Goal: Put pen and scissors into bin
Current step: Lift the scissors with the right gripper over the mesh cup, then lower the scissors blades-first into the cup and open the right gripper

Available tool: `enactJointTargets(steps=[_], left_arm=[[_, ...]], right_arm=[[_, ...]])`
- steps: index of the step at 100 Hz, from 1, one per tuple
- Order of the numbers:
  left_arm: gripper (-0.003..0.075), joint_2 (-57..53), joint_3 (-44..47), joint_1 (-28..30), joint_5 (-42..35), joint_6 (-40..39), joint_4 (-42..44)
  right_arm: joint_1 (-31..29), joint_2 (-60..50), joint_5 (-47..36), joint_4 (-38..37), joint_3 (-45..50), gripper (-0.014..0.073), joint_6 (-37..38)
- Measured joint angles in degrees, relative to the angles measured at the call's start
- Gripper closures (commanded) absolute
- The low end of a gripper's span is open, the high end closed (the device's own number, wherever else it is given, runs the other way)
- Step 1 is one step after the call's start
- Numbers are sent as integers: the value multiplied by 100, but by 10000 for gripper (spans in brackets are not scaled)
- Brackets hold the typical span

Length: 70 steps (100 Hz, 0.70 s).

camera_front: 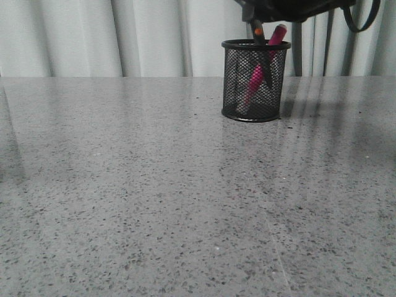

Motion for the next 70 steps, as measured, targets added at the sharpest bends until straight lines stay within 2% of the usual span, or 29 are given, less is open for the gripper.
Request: enactJointTargets(steps=[58, 70], left_arm=[[739, 0, 0, 0, 0, 0, 0], [739, 0, 0, 0, 0, 0, 0]], right_arm=[[35, 14, 2, 0, 86, 670, 80], [124, 27, 55, -217, 95, 670, 94]])
